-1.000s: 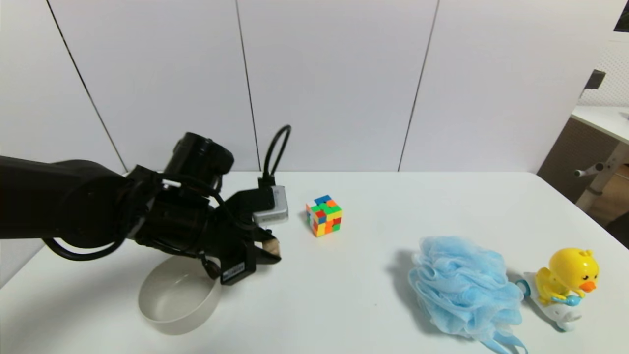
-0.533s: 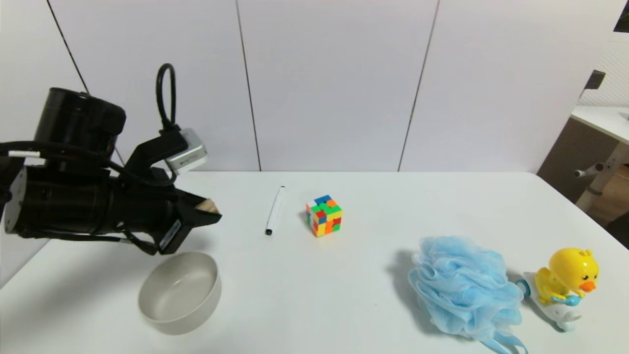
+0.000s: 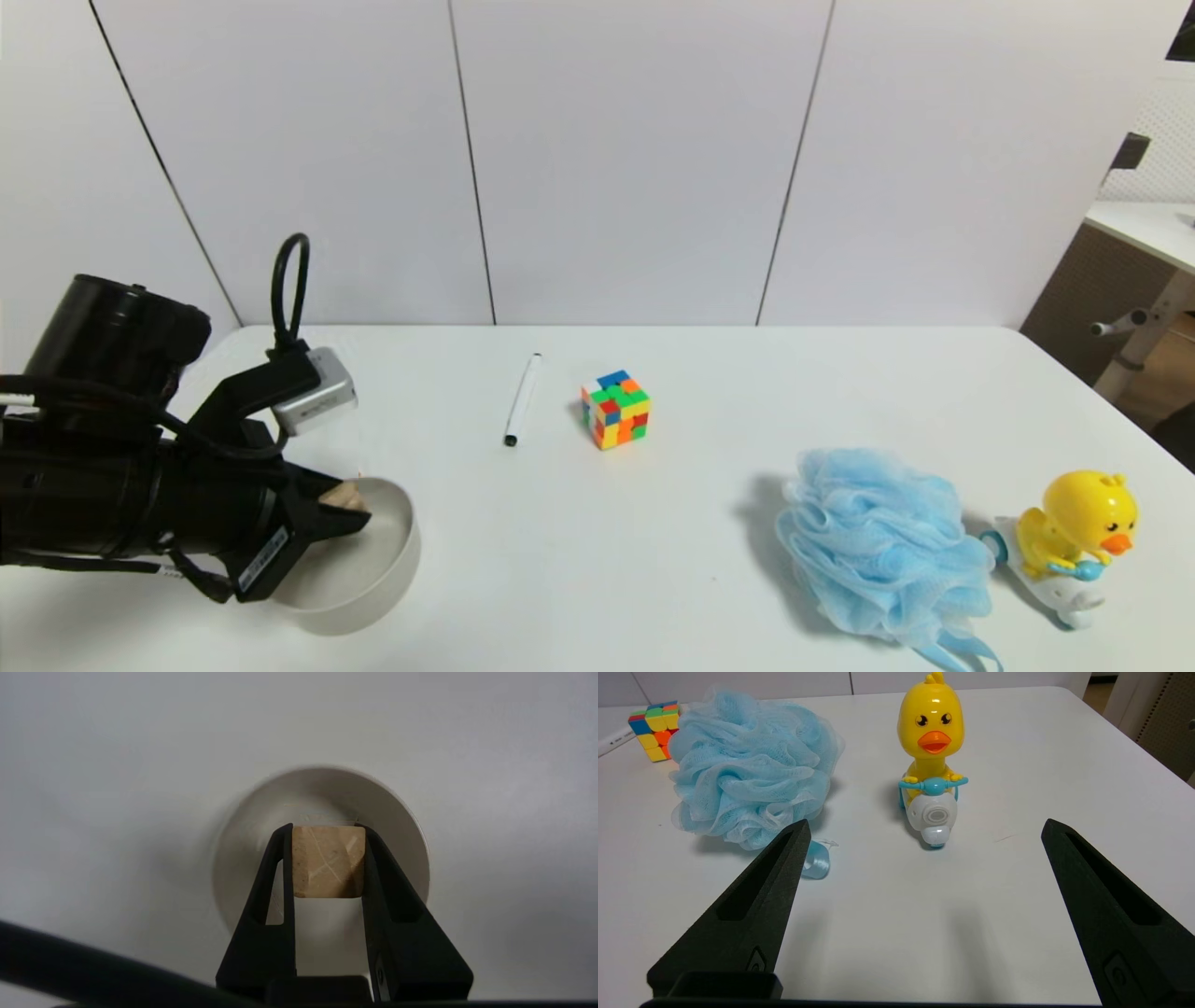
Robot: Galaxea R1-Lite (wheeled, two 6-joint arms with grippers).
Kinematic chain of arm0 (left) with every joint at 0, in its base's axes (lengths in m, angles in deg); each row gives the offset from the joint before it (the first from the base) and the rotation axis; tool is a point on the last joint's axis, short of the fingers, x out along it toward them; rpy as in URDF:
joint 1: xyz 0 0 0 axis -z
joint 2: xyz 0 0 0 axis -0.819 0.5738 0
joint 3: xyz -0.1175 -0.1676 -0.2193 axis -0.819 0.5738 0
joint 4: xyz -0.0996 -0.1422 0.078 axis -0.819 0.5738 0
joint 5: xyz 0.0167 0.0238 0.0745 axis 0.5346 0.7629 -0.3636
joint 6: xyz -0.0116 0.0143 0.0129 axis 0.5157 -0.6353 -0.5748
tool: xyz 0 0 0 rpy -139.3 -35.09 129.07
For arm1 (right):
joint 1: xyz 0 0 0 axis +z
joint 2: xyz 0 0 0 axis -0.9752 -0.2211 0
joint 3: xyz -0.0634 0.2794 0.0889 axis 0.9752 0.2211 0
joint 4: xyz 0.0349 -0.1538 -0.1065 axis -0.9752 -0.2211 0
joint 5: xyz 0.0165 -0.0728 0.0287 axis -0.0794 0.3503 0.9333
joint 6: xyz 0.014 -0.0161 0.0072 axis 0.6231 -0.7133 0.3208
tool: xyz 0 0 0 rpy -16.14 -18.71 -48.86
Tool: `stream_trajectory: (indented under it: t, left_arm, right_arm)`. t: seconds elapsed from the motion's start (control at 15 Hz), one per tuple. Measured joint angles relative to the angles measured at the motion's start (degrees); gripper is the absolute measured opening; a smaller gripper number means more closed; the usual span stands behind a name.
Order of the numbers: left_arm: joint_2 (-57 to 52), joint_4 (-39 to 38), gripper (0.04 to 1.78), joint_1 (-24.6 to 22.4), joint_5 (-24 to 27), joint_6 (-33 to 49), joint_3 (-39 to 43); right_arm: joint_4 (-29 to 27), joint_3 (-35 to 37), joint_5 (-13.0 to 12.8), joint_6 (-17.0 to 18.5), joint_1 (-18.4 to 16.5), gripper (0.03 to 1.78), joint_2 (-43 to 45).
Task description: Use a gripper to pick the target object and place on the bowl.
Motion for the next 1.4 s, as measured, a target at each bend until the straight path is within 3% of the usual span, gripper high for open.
stream_trajectory:
  t: [0.53,0.67,0.87,1.2,1.4]
  left_arm:
    - [1.6,0.2,0.42,0.0,0.06,0.18,2.49]
    - [1.78,-0.05,0.72,0.0,0.11,0.21,2.49]
    - [1.68,-0.8,1.04,0.0,0.12,0.16,1.93]
    - [-1.49,-8.83,1.35,-0.66,0.06,2.86,-0.02]
    - [-7.41,-14.48,1.47,-3.23,-0.88,12.01,-2.16]
  right_arm:
    - [-0.02,0.0,-0.01,0.02,-0.01,1.71,0.0]
    - [0.0,0.0,-0.01,0.0,0.0,1.71,0.0]
    - [-0.02,0.0,-0.01,0.02,0.0,1.71,0.0]
    - [0.0,0.0,-0.01,-0.02,-0.01,1.71,0.0]
    - [-0.02,0.0,-0.01,0.02,0.0,1.71,0.0]
